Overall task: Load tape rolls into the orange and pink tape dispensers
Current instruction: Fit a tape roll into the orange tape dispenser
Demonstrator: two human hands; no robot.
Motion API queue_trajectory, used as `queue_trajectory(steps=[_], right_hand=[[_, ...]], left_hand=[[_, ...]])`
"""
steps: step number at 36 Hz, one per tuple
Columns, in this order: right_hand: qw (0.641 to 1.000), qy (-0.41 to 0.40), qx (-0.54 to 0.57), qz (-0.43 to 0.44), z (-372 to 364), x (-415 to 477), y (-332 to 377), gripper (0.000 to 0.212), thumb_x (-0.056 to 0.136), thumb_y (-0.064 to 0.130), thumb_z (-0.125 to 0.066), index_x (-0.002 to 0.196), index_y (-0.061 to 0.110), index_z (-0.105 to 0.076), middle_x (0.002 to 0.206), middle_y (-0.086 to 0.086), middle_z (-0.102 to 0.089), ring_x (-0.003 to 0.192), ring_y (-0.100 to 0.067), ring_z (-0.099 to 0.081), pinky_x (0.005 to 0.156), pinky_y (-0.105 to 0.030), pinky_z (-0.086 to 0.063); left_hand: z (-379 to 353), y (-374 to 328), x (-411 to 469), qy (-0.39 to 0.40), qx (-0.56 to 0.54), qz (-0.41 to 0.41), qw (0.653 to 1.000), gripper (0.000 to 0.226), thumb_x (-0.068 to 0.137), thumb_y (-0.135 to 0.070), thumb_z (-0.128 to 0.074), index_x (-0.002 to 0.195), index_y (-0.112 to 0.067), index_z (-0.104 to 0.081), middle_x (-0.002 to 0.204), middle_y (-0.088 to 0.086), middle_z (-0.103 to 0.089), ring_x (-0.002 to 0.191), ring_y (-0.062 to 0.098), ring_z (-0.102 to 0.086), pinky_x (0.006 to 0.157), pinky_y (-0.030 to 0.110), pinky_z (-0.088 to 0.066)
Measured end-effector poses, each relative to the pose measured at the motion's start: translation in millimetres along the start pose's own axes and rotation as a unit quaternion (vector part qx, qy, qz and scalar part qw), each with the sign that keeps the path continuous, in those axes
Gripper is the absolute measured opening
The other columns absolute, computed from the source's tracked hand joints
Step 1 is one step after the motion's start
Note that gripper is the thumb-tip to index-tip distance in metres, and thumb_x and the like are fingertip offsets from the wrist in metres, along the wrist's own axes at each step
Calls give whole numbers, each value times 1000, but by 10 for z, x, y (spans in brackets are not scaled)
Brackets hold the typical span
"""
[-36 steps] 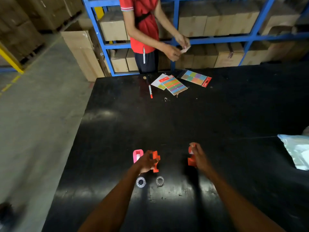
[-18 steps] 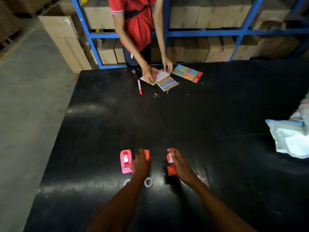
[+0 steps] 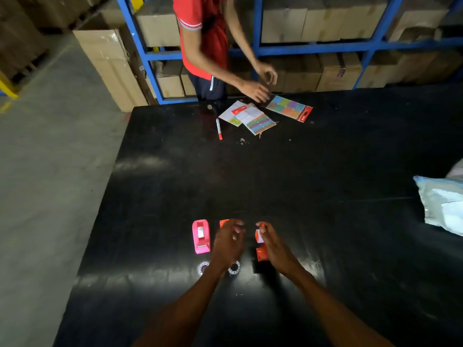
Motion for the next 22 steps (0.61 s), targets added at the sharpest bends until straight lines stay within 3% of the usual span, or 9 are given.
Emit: queue_trajectory(steps=[2,5,9,11,14,19,22], right_hand=[[1000,-3,0,-1,-53,-40,-9,32,104,46,-30,129,36,-49,120,12,-61,112,-6,-58,93,-23,-39],[1000,-6,5,-5,-124,-84,-33,36,105,42,-30,133,31,-50,124,7,-62,113,-7,-58,90,-15,-40],[1000,0,-1,-3,-192,-147,-41,41,106,46,-23,135,37,-50,130,8,-61,116,-9,-59,104,-30,-42],[1000,4,-9,6,-212,-162,-48,42,104,49,-21,134,39,-50,130,9,-61,118,-9,-58,107,-36,-42],[1000,4,-16,24,-214,-161,-54,43,99,55,-22,129,41,-50,126,7,-63,114,-9,-60,106,-40,-45],[999,-31,-20,36,-132,-204,-34,27,104,46,-27,118,45,-51,110,9,-65,100,-9,-64,96,-40,-50],[997,-74,1,27,3,-152,-172,30,95,62,-29,111,51,-52,101,12,-64,90,-13,-63,92,-52,-53]], left_hand=[[-98,-10,-103,107,-105,36,988,31,86,-9,-55,103,-32,-65,86,-11,-68,77,4,-66,74,25,-52],[-191,-59,-285,223,-186,78,954,36,89,1,-60,119,-19,-61,98,-4,-68,87,4,-68,75,19,-55],[-98,-25,-358,203,-203,71,955,36,83,-5,-72,116,-17,-63,103,0,-70,96,13,-70,83,26,-57],[-55,-41,-366,190,-192,70,960,33,82,-5,-74,112,-14,-64,100,3,-70,91,9,-70,82,24,-57],[-16,-110,-356,196,-180,55,962,28,84,-3,-72,109,-8,-63,95,-1,-69,82,-2,-68,79,16,-55],[98,-142,-358,190,-148,24,970,29,86,-11,-71,113,-8,-64,101,1,-71,93,8,-68,86,20,-55],[194,-66,-351,131,-123,34,983,28,87,-15,-71,113,-9,-63,104,7,-71,93,14,-68,86,26,-55]])
Point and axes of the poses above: each hand's wrist, its own x-axis towards the middle knuckle, its own z-axis out of the back of the hand, y = z × x, the point moved 6 cm from there along x, towards the middle knuckle
